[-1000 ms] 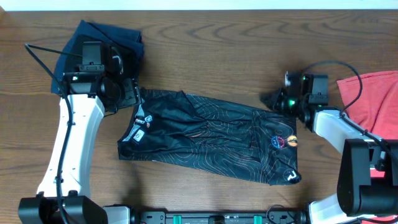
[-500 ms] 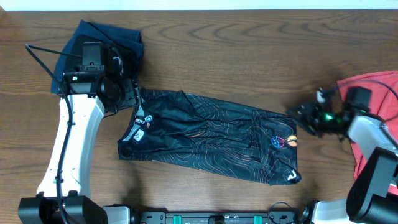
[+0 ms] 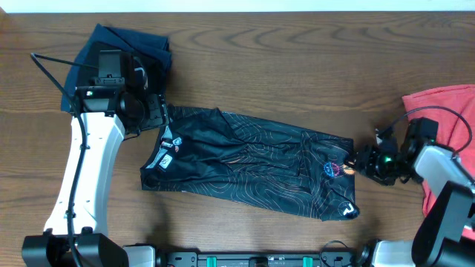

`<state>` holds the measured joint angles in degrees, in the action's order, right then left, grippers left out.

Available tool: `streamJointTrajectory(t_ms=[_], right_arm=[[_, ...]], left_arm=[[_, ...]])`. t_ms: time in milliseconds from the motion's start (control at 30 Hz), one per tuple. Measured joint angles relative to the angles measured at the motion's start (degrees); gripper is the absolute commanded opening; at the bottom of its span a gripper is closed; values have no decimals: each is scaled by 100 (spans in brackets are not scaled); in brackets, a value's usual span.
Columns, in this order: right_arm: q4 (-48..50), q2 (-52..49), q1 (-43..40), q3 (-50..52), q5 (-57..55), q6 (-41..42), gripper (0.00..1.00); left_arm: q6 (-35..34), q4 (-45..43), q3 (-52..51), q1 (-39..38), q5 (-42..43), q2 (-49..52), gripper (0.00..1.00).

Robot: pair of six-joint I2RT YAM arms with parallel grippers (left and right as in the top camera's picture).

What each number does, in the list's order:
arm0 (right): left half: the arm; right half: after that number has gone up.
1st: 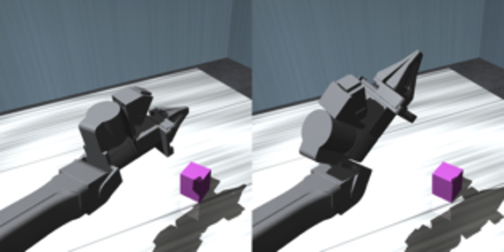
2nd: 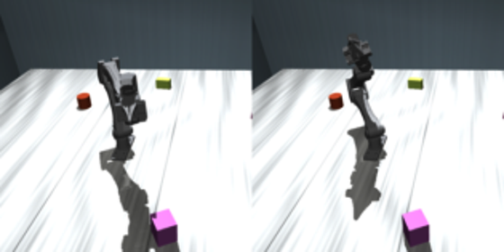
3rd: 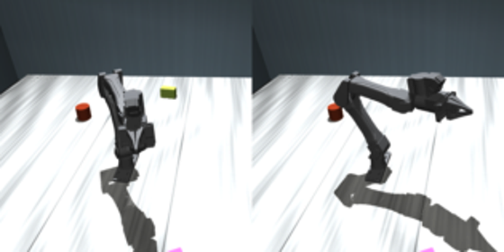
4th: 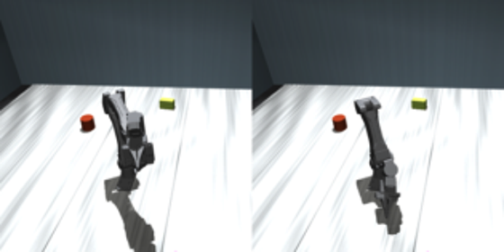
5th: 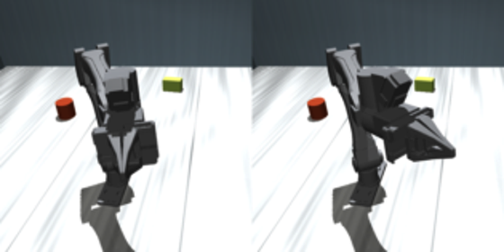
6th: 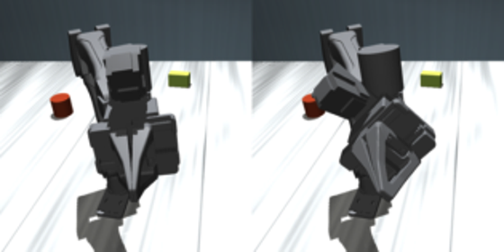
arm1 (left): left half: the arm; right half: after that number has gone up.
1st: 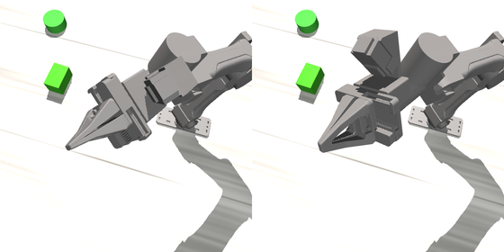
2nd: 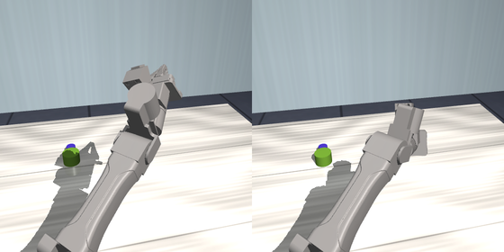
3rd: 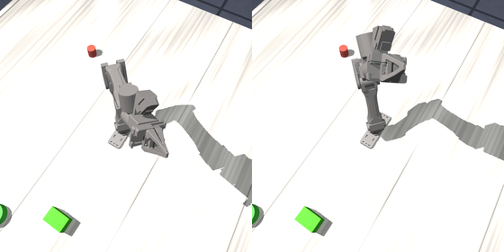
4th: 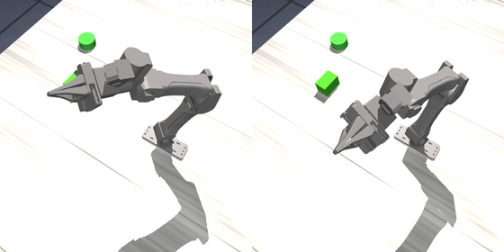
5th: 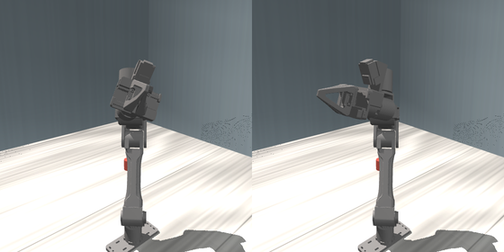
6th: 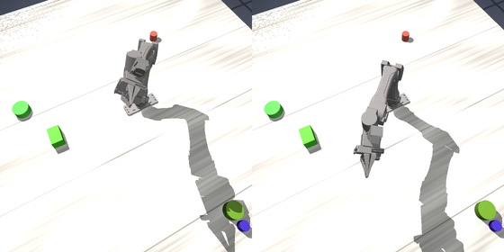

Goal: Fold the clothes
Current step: 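Fold the jersey's right portion leftward over the center with the right gripper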

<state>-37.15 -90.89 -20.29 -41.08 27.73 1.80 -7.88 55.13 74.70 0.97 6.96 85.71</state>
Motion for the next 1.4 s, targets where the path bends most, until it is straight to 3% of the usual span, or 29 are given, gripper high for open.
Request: streamJointTrajectory(t_ms=[167, 433, 467, 800, 1100, 1400], right_arm=[[343, 129, 227, 332, 245, -118, 33], [42, 24, 433, 573, 715, -562, 13], [48, 9, 433, 588, 717, -573, 2], [-350, -68, 289, 286, 490, -238, 1], [-1488, 400, -13, -1182, -459, 289, 1], [-1799, 750, 411, -1537, -861, 660, 1]], left_arm=[[0, 0, 0, 0, 17, 0, 74], [0, 0, 0, 0, 17, 0, 74], [0, 0, 0, 0, 17, 0, 74], [0, 0, 0, 0, 17, 0, 74], [0, 0, 0, 0, 20, 0, 74], [0, -4, 0, 0, 17, 0, 74]])
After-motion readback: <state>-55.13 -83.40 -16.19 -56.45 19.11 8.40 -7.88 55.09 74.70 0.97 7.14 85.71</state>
